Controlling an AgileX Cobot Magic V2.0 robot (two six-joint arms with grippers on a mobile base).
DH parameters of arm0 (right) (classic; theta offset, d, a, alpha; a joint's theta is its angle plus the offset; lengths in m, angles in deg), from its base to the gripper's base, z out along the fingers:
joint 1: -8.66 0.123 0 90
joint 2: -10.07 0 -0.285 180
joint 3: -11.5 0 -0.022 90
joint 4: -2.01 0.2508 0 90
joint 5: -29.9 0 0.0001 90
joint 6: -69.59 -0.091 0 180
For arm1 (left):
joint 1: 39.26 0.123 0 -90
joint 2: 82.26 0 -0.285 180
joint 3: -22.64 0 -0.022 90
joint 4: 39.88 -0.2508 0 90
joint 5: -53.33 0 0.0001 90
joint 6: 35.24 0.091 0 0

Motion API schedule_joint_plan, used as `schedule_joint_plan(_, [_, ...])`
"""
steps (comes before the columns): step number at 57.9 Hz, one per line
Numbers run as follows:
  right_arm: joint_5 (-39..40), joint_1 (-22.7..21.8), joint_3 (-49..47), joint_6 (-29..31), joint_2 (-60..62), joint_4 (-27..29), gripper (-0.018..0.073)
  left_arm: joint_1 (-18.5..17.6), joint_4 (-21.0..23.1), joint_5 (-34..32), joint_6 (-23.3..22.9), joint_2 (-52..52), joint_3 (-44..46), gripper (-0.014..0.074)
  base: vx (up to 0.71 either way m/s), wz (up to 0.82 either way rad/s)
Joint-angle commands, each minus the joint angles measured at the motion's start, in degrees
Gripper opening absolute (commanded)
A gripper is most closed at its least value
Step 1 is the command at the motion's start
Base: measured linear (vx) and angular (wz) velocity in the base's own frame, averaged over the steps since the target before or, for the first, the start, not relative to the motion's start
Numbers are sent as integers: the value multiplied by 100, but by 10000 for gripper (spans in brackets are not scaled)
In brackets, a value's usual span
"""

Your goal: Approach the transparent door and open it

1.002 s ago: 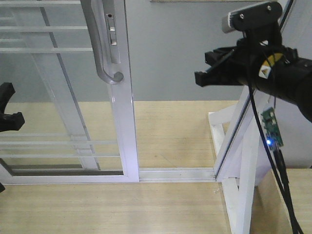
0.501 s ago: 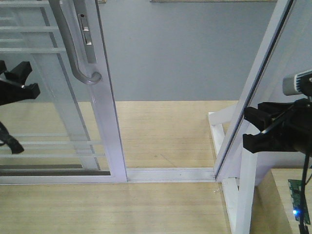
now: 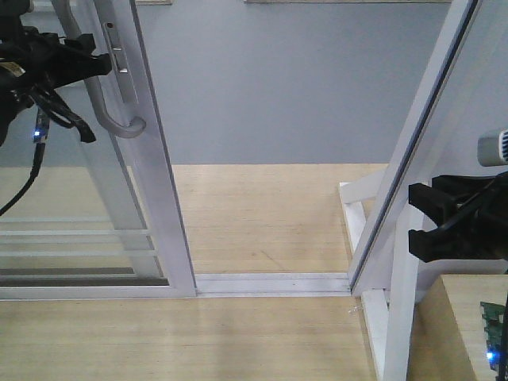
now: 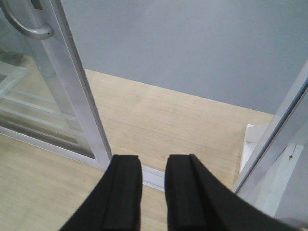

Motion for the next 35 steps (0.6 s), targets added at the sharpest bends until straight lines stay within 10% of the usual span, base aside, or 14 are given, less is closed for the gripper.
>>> schedule_joint_plan(1, [422,-23,-161,21,22,-48,251,51,37,-562,100,37,411,452,0,0])
schedule_joint_plan(35, [421,-23,-161,35,22,-48,251,432,582,-1171,159,582,588,452,0,0])
